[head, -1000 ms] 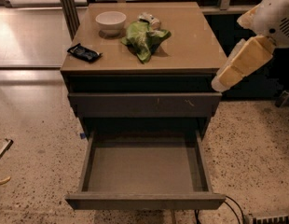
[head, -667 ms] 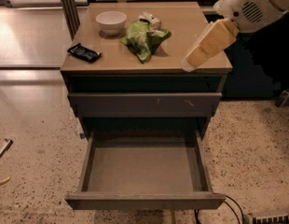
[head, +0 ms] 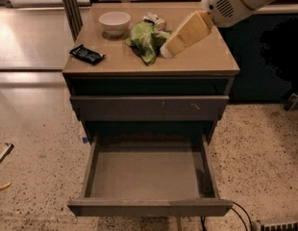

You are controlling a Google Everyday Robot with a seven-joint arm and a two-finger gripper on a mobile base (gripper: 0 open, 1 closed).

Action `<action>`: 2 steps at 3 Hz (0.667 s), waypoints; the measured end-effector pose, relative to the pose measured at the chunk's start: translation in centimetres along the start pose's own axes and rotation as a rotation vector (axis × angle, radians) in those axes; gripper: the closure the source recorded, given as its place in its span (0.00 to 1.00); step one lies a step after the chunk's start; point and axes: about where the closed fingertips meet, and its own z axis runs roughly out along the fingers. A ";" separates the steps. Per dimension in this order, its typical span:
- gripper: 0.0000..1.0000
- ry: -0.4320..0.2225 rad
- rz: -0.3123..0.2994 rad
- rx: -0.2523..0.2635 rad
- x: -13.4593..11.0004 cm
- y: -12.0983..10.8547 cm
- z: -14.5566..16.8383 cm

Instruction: Place green rice chip bag into middle drawer

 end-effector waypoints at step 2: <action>0.00 -0.006 0.042 0.042 1.3 -2.0 5.3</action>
Offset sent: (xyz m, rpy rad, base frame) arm 0.0907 0.0098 -0.0897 0.0388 -0.0158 -0.1119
